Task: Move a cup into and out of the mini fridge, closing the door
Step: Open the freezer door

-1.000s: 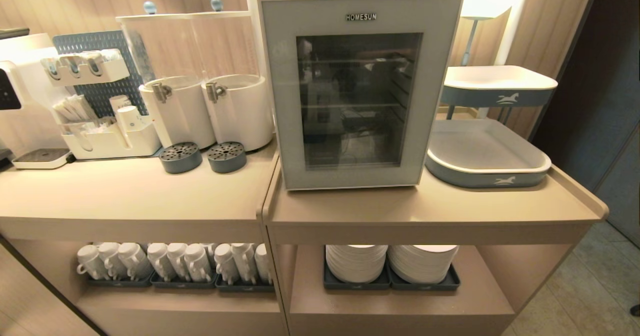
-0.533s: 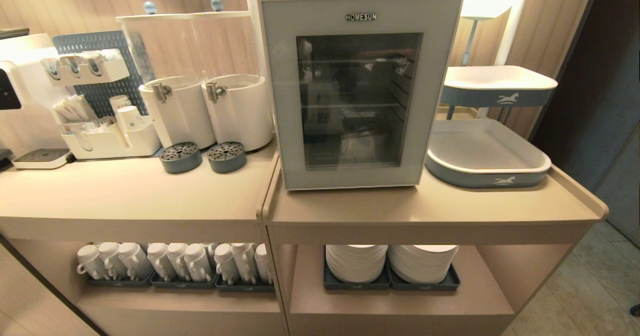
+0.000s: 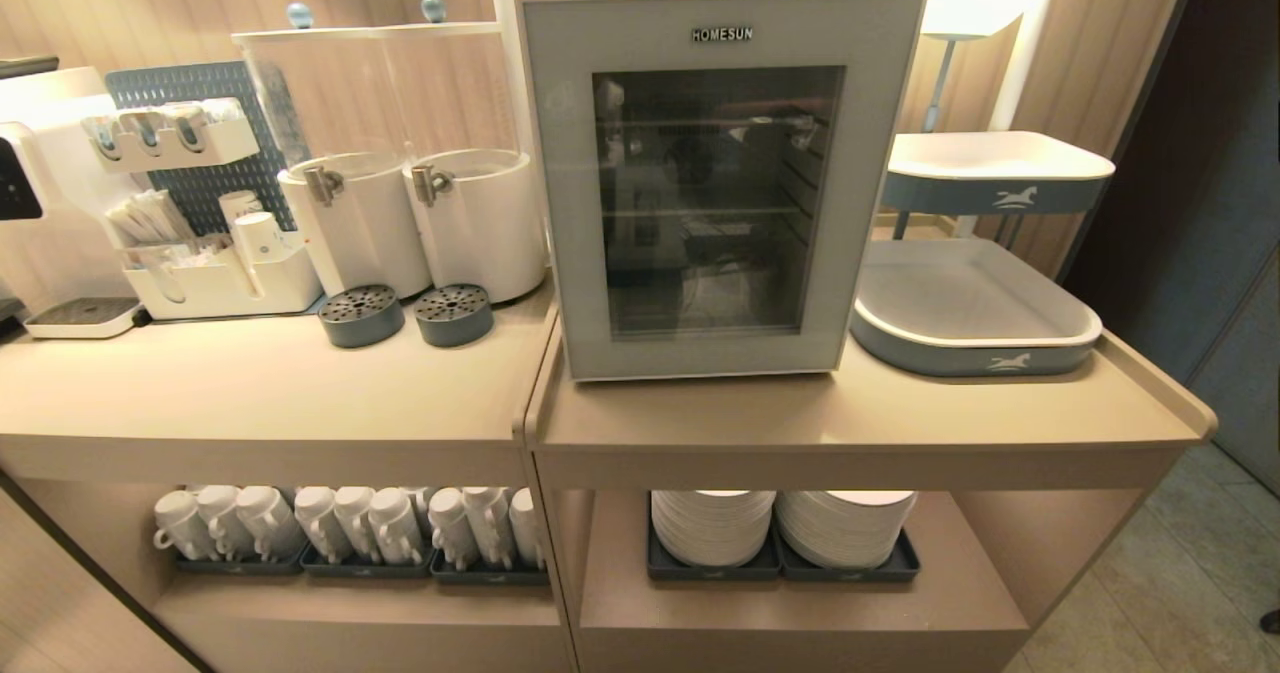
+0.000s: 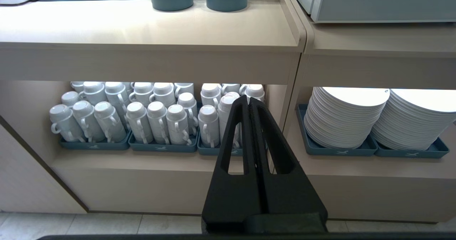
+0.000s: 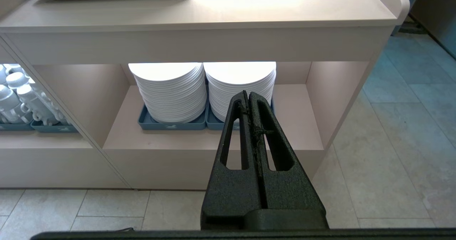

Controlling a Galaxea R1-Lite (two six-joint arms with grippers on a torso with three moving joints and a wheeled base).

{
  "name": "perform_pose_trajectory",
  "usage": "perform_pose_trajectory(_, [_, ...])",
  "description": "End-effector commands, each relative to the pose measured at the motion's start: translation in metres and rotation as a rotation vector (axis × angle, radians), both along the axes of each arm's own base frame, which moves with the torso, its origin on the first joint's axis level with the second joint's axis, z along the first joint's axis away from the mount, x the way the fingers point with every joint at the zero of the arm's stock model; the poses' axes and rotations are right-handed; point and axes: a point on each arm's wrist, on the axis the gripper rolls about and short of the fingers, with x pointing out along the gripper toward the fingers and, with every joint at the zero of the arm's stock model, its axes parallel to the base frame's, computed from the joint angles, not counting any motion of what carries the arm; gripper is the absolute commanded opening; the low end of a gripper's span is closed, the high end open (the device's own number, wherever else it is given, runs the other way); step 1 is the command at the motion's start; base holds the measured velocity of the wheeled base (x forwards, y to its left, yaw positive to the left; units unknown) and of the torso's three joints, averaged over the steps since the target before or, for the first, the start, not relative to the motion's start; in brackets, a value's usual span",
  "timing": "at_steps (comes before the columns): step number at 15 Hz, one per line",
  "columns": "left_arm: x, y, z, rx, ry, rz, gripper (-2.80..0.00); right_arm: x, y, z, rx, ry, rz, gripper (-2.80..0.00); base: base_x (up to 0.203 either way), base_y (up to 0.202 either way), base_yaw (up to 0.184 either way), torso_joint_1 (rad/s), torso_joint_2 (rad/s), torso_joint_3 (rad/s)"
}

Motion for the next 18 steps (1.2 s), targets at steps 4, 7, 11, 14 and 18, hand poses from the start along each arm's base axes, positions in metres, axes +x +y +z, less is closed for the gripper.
perform_pose_trajectory(4, [0.0002,0.0,-0.001,-0.001,0.004,0.001,-2.8,0.0001,0.0,-0.0002,-0.001,0.004,0.001,-2.8,0.0,0.0,0.0,0.0,0.0,0.0])
perform_pose_trajectory(7, [0.0002,0.0,-0.0009,-0.001,0.003,0.001,-2.8,0.0001,0.0,-0.0002,-0.001,0.004,-0.001,-2.8,0.0,0.0,0.0,0.0,0.0,0.0])
perform_pose_trajectory(11, [0.0002,0.0,-0.0009,0.001,0.003,0.001,-2.8,0.0001,0.0,-0.0001,-0.001,0.003,-0.001,-2.8,0.0,0.0,0.0,0.0,0.0,0.0])
perform_pose_trajectory(14, [0.0002,0.0,-0.0006,0.002,0.002,0.001,-2.8,0.0001,0.0,-0.0002,-0.001,0.004,-0.001,-2.8,0.0,0.0,0.0,0.0,0.0,0.0])
perform_pose_trajectory(18, [0.0001,0.0,-0.0004,0.002,0.002,-0.001,-2.8,0.0001,0.0,-0.0002,-0.001,0.004,-0.001,-2.8,0.123,0.0,0.0,0.002,0.0,0.002])
